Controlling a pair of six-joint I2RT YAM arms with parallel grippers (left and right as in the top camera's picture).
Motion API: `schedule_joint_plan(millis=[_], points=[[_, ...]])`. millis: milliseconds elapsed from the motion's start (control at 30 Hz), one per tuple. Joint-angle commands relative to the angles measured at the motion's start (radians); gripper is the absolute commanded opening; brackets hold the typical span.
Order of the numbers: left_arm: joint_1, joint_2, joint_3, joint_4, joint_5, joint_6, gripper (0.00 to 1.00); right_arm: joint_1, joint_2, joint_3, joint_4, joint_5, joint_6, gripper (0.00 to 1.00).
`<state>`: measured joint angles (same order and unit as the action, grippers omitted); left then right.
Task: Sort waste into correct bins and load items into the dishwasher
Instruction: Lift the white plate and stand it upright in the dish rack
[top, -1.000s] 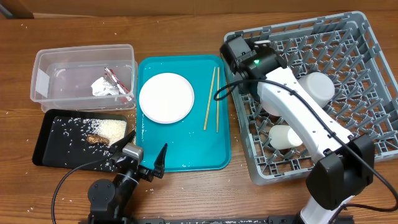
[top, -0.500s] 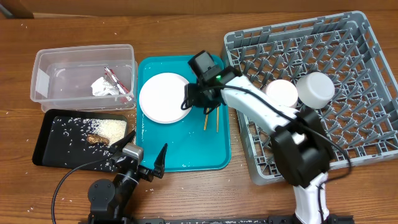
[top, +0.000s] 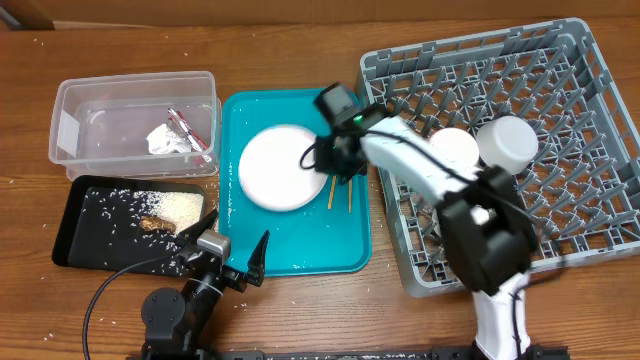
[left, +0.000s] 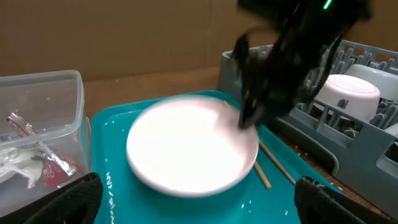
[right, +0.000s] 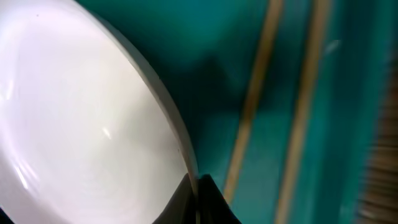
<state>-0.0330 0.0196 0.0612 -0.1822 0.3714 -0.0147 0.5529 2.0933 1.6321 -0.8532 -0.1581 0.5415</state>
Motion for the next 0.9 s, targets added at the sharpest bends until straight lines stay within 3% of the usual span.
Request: schedule_joint_plan(millis=[0,67,233,300,400,633,867], points=[[-0.005,-0.009,-0.002,0.001,0.014,0.012,1.0,-0.037,-0.263,0.037,-0.031,0.188,-0.096,0.04],[-0.005,-0.009,-0.002,0.001,0.014,0.012,1.0,-0.044,-0.341,0.037,-0.073,0.357,-0.105,0.04],[-0.005,-0.009,-0.002,0.001,0.014,0.012,1.0,-0.078,-0.455,0.036,-0.175,1.061,-0.104,0.04],[-0.005,-0.009,-0.002,0.001,0.014,0.012,1.0,-0.111,-0.454,0.035,-0.177,1.209,-0.104,0.04],[-0.005,-0.009,-0.002,0.0,0.014,0.012,1.0,-0.18,-0.444,0.023,-0.148,1.289,-0.105,0.04],[-0.005,-0.009,-0.002,0.001,0.014,0.012,1.0,-0.355,-0.333,0.014,-0.098,1.279,-0.105,0.04],[-0.005,-0.009,-0.002,0.001,0.014,0.012,1.0,-0.319,-0.189,0.014,-0.082,1.279,-0.115,0.04]])
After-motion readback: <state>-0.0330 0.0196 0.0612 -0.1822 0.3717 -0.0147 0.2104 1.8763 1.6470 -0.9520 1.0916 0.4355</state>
